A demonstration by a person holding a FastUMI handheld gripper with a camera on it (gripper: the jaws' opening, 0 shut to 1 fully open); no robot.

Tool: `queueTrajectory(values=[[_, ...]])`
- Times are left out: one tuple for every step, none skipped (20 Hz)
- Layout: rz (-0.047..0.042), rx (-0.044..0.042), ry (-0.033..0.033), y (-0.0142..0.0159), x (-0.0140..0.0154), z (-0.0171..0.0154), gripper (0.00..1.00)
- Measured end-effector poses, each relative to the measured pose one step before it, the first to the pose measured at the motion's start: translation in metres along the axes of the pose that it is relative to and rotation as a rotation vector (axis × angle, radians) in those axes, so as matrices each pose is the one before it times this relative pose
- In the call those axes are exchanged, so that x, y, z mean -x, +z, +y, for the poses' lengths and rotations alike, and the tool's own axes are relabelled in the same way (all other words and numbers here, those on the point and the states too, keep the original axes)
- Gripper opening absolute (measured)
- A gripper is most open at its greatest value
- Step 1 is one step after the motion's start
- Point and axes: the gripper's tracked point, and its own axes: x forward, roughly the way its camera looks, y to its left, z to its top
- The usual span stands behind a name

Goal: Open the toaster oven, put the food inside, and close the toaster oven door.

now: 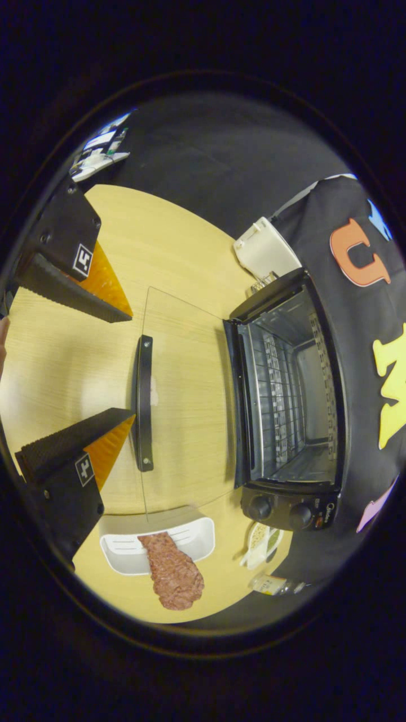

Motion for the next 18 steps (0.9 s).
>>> queueTrajectory(values=[[-0.01649, 0.02229, 0.00349, 0.00312, 0.00905, -0.00202, 0.98], [-0.01971, 0.02531, 0.00461, 0.00255, 0.01269, -0.00302, 0.98], [-0.01039, 0.01309, 0.00343, 0.00209, 0.01083, -0.00276, 0.98], [-0.01270, 0.00818, 0.01055, 0.00221, 0.01288, -0.00201, 0.98], [-0.00919, 0.00616, 0.01233, 0.00274, 0.01247, -0.00183, 0.98], [-0.01125, 0.00168, 0.00768, 0.00450, 0.01298, -0.00525, 0.98], [-0.00861, 0.00380, 0.00610, 0.00402, 0.01031, -0.00499, 0.98], [-0.00760, 0.00787, 0.00003, 0.00273, 0.01021, -0.00670, 0.98], [-0.00472, 0.00610, -0.00981, 0.00315, 0.01004, -0.01125, 0.98], [-0.00019, 0.00071, -0.01075, 0.00196, 0.00758, -0.01012, 0.98], [-0.00992, -0.00507, -0.00644, 0.00390, 0.01008, -0.01160, 0.98], [-0.01264, -0.00661, -0.00539, 0.00531, 0.00780, -0.01198, 0.98], [-0.00901, -0.00666, -0.01287, 0.00539, 0.00653, -0.01390, 0.97], [-0.01212, -0.00328, -0.01109, 0.00470, 0.00624, -0.01450, 0.97], [-0.00977, 0.00177, -0.01014, 0.00501, 0.00446, -0.01297, 0.97], [-0.00982, -0.00044, -0.02026, 0.00242, 0.00449, -0.01683, 0.97], [-0.00457, -0.00345, -0.01800, 0.00136, 0.00133, -0.01551, 0.97], [-0.00014, -0.00711, -0.01404, 0.00158, -0.00185, -0.01585, 0.96]])
